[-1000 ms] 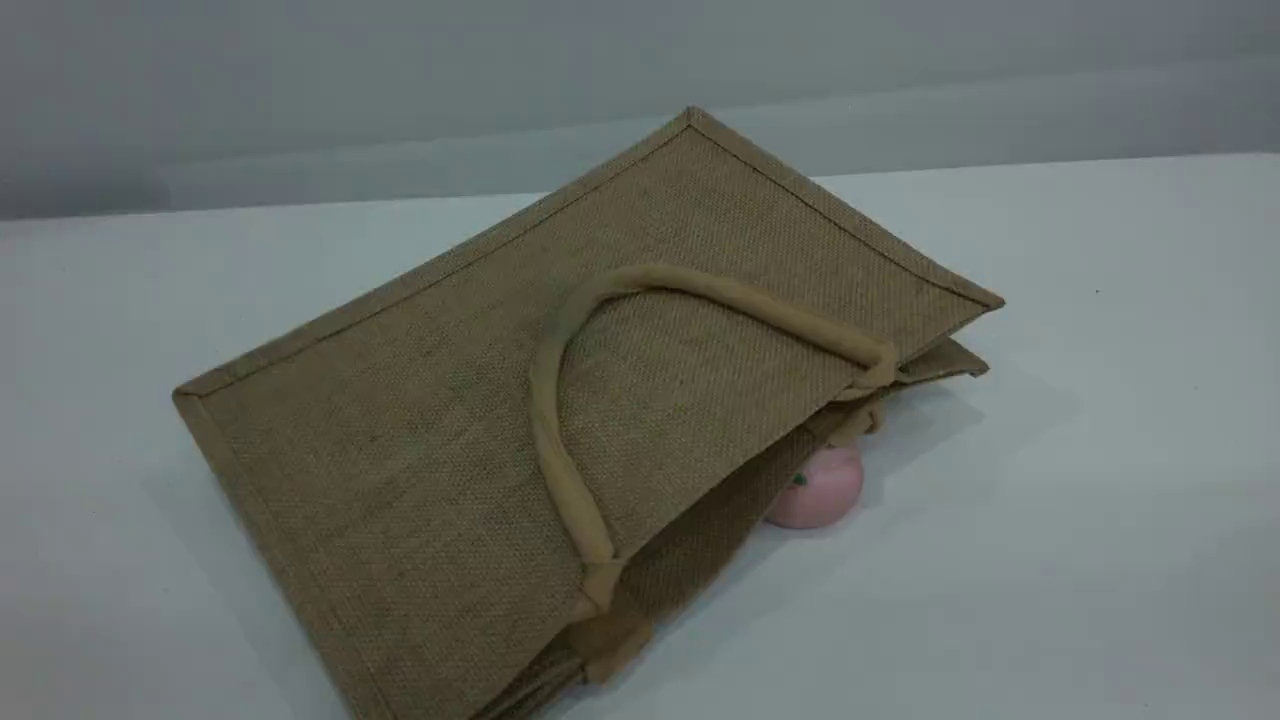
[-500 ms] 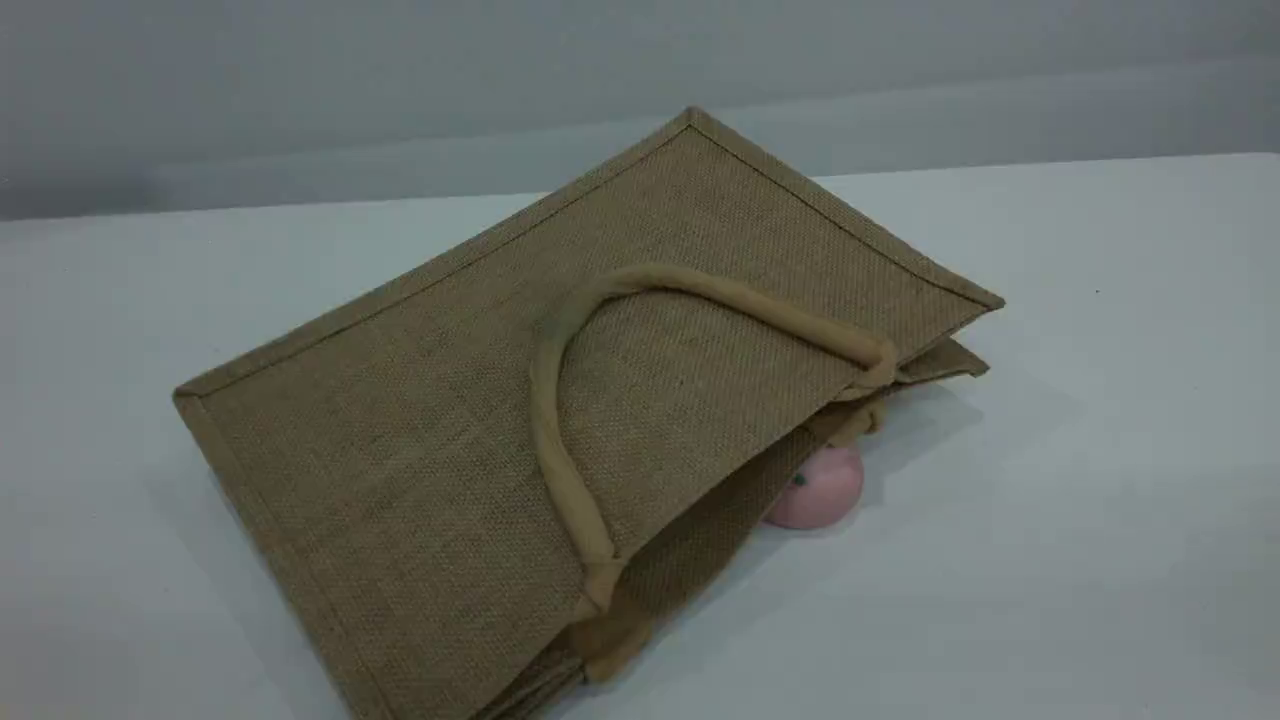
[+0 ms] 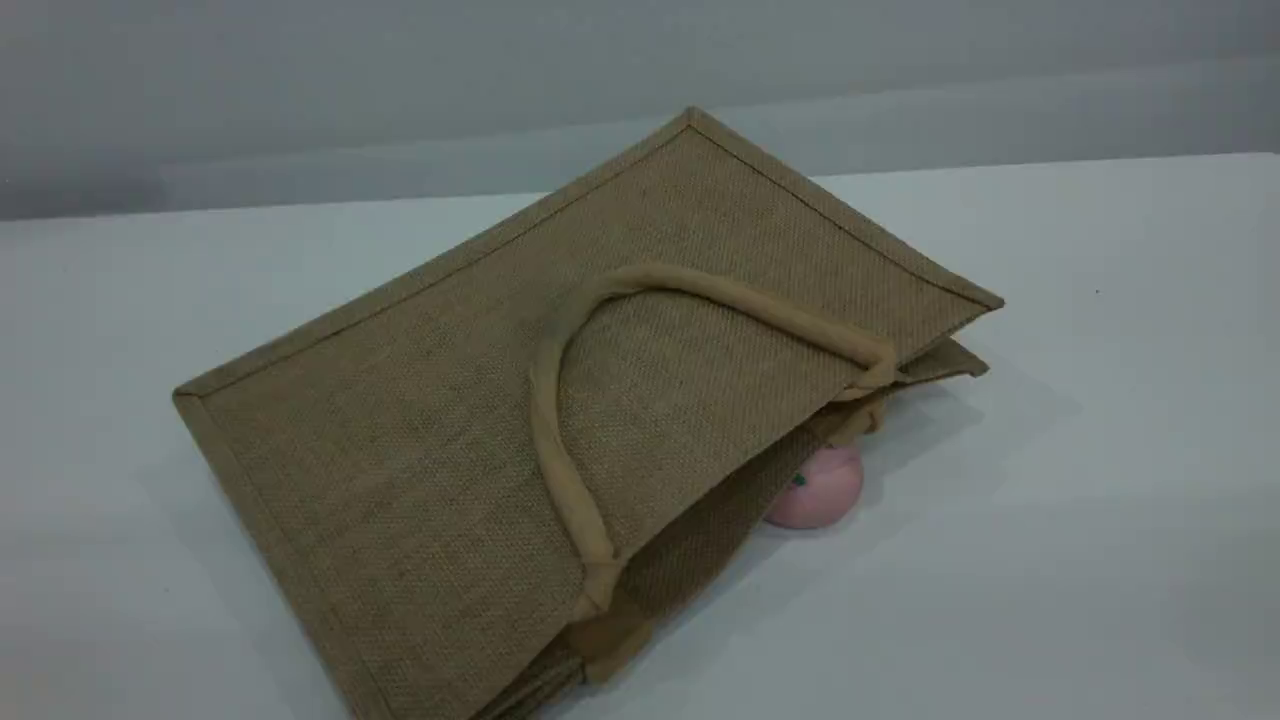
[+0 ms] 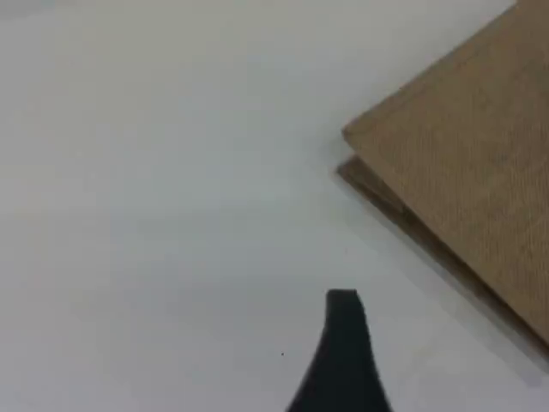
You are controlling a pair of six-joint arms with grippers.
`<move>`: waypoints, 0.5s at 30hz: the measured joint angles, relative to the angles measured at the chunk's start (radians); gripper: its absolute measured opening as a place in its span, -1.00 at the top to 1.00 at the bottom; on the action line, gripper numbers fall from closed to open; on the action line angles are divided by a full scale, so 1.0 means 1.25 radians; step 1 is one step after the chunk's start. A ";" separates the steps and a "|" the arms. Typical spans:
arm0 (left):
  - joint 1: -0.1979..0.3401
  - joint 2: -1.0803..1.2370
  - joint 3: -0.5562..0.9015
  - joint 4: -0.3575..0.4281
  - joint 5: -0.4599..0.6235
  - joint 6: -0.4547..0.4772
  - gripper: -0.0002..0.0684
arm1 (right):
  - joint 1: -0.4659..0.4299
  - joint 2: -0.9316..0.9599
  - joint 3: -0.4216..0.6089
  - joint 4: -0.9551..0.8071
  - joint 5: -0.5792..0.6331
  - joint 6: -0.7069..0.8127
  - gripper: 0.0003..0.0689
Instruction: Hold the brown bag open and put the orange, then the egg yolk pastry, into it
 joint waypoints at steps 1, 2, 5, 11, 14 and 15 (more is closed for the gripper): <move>0.000 0.000 0.000 0.000 0.000 0.000 -0.52 | 0.000 0.000 0.000 0.000 0.000 0.000 -0.60; 0.000 0.000 0.000 -0.001 0.000 0.000 -0.52 | 0.000 0.000 0.000 0.000 -0.001 0.000 -0.60; 0.000 -0.004 0.000 -0.001 0.000 0.000 -0.52 | 0.000 0.000 0.000 0.001 -0.001 0.000 -0.60; 0.000 -0.054 0.000 -0.001 0.000 0.000 -0.52 | 0.001 0.001 0.000 0.002 -0.001 0.000 -0.60; 0.000 -0.053 0.000 -0.001 0.000 0.000 -0.52 | 0.016 0.001 0.000 0.002 -0.001 0.000 -0.60; 0.001 -0.053 0.000 -0.001 0.000 0.000 -0.52 | 0.019 0.001 0.000 0.003 -0.001 0.000 -0.60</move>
